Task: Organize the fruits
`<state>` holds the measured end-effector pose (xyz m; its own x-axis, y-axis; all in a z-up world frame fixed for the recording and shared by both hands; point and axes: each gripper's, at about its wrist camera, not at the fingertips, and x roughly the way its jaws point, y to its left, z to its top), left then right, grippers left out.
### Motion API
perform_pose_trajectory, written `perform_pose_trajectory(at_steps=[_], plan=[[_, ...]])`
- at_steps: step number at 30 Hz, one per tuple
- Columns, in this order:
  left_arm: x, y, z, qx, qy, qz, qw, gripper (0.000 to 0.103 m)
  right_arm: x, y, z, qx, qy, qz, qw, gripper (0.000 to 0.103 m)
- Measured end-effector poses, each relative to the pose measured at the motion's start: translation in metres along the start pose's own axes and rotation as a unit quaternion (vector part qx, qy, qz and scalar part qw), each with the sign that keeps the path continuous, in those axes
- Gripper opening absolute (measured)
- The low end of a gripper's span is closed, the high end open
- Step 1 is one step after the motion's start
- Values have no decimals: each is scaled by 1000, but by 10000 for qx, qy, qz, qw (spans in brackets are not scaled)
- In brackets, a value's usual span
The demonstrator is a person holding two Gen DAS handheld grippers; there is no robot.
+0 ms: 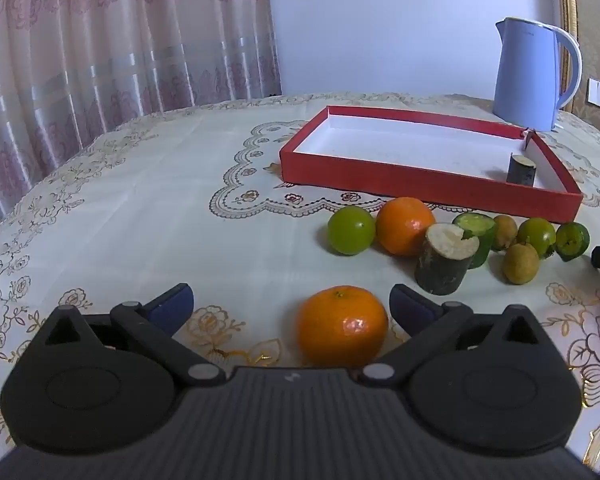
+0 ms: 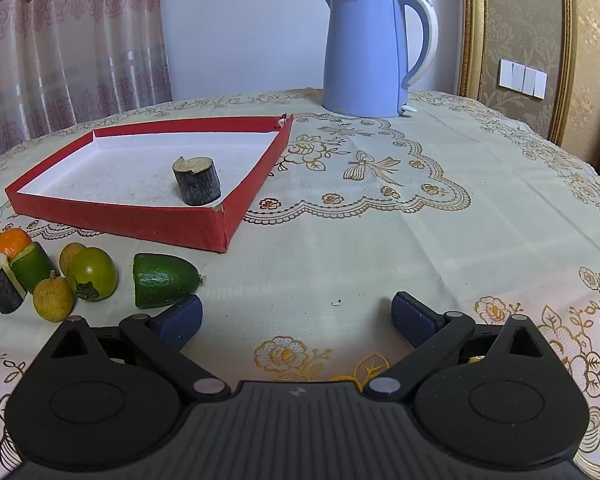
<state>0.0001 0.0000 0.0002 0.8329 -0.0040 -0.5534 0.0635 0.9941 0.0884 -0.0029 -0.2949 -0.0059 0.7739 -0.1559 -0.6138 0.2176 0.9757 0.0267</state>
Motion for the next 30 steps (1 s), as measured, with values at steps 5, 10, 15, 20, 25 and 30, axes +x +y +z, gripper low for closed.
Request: perform_pose_trajectory(at_steps=[5, 10, 15, 20, 25, 30], plan=[[5, -3, -9, 80, -11, 16, 10000, 103, 0, 0, 0, 6, -4, 4, 10000, 102], [5, -2, -5, 61, 23, 14, 10000, 103, 0, 1, 0, -5, -1, -4, 10000, 102], [4, 0, -3, 46, 36, 18, 10000, 103, 0, 1, 0, -6, -1, -4, 10000, 102], [5, -1, -3, 50, 40, 18, 10000, 103, 0, 0, 0, -8, 1, -5, 10000, 102], [5, -1, -4, 46, 57, 9, 10000, 103, 0, 0, 0, -9, 2, -6, 10000, 102], [3, -2, -4, 83, -4, 20, 10000, 103, 0, 0, 0, -12, 3, -8, 10000, 102]])
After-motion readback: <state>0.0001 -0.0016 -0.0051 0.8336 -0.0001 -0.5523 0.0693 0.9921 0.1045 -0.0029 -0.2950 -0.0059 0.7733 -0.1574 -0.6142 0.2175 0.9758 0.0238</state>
